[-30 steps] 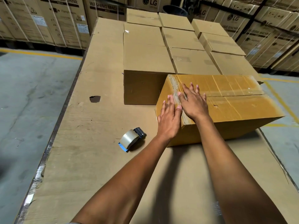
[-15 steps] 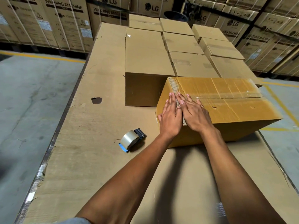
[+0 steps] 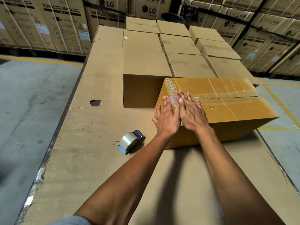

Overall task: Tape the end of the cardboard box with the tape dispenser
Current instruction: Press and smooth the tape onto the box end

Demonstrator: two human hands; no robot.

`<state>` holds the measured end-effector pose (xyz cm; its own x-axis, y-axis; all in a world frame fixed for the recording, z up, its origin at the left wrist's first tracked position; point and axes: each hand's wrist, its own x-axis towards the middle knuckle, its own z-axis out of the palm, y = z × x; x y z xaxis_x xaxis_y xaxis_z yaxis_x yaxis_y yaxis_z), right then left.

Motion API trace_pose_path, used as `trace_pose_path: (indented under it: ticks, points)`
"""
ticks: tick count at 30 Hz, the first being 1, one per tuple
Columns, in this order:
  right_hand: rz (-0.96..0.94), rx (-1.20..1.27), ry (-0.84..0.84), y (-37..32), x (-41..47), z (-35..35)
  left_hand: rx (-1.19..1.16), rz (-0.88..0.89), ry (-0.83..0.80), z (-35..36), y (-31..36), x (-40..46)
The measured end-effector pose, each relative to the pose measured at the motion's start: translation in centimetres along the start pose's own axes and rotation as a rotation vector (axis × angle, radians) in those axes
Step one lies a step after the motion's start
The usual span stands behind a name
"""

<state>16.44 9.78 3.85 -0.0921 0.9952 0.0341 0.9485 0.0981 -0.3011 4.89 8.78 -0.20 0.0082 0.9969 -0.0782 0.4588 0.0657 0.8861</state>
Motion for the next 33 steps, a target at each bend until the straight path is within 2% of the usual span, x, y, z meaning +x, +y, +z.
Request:
trace_pose_path:
  ticks: [4, 13, 21, 24, 27, 33]
  points:
    - [-0.026, 0.017, -0.031, 0.0, -0.2, -0.1, -0.023, 0.107, 0.088, 0.2, -0.2, -0.4]
    - [0.024, -0.029, -0.045, -0.1, 0.6, 0.2, -0.053, 0.026, 0.062, 0.8, -0.4, 0.0]
    - [0.059, -0.016, -0.021, -0.1, 0.1, 0.3, 0.084, -0.060, 0.025, 0.6, -0.7, 0.1]
    - [-0.010, -0.017, -0.022, 0.1, -0.2, 0.2, 0.056, 0.003, 0.083, 0.5, -0.6, -0.4]
    - [0.003, -0.014, -0.019, 0.2, 0.0, 0.2, 0.037, 0.070, 0.114, 0.6, -0.6, -0.4]
    - [0.042, -0.029, -0.053, 0.1, 0.8, 0.3, 0.044, 0.047, 0.082, 0.7, -0.8, 0.5]
